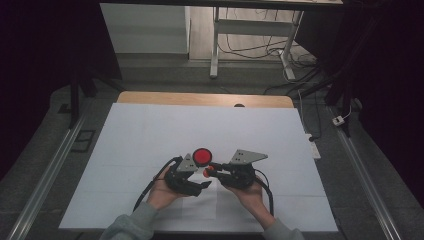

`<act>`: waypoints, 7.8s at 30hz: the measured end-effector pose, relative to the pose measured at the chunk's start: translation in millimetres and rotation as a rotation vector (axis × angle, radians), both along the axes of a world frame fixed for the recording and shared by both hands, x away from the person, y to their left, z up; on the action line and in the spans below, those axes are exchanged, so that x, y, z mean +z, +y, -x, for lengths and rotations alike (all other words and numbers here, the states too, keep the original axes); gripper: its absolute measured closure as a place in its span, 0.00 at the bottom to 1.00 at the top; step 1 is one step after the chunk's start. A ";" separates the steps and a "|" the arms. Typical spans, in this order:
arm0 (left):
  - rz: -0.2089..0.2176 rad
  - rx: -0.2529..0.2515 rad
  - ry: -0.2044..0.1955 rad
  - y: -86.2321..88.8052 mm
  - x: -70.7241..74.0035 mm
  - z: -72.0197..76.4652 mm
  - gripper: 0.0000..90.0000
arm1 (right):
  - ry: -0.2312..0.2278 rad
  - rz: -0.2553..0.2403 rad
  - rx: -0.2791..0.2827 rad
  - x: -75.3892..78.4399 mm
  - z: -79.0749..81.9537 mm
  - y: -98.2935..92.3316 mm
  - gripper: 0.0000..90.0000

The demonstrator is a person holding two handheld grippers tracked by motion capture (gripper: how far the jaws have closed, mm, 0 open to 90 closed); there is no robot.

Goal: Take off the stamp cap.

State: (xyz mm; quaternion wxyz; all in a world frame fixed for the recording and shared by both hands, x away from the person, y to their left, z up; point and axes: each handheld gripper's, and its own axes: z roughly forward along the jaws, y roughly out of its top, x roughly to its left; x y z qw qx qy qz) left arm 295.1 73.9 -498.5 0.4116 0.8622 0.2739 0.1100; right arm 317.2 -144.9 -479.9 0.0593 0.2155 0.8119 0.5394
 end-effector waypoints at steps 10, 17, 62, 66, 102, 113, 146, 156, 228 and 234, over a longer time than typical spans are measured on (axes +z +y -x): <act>0.008 -0.004 -0.017 -2.4 -0.4 1.2 0.50 | 0.000 0.000 0.003 -0.5 0.9 1.3 0.81; 0.012 -0.017 -0.016 -2.3 -0.5 0.9 0.58 | -0.001 0.001 0.001 -0.7 0.7 1.2 0.81; -0.023 -0.032 -0.022 -2.4 -2.7 1.6 0.73 | -0.025 0.017 -0.006 -2.4 3.7 4.5 0.81; -0.043 -0.030 -0.027 -3.2 -4.0 1.7 0.81 | -0.013 0.020 -0.011 -2.8 2.9 4.6 0.81; -0.130 -0.033 -0.182 -13.6 -3.1 12.9 0.71 | 0.078 0.018 0.000 -0.6 -3.0 1.3 0.81; -0.105 -0.025 -0.132 -12.1 -3.0 11.4 0.72 | 0.068 0.017 -0.003 -1.7 -1.6 2.4 0.81; -0.076 -0.036 -0.150 -2.5 -2.8 11.2 0.73 | 0.004 -0.065 -0.048 6.1 -1.3 -13.8 0.82; -0.053 -0.017 -0.154 8.2 1.7 9.9 0.73 | -0.003 -0.074 -0.046 7.1 -1.1 -14.5 0.82; 0.069 0.230 -0.055 148.3 -5.6 49.0 0.72 | -0.049 -0.069 -0.084 8.2 -9.4 -25.7 0.82; 0.066 0.227 -0.048 147.1 -6.8 49.4 0.72 | -0.054 -0.047 -0.089 7.0 -11.1 -20.8 0.82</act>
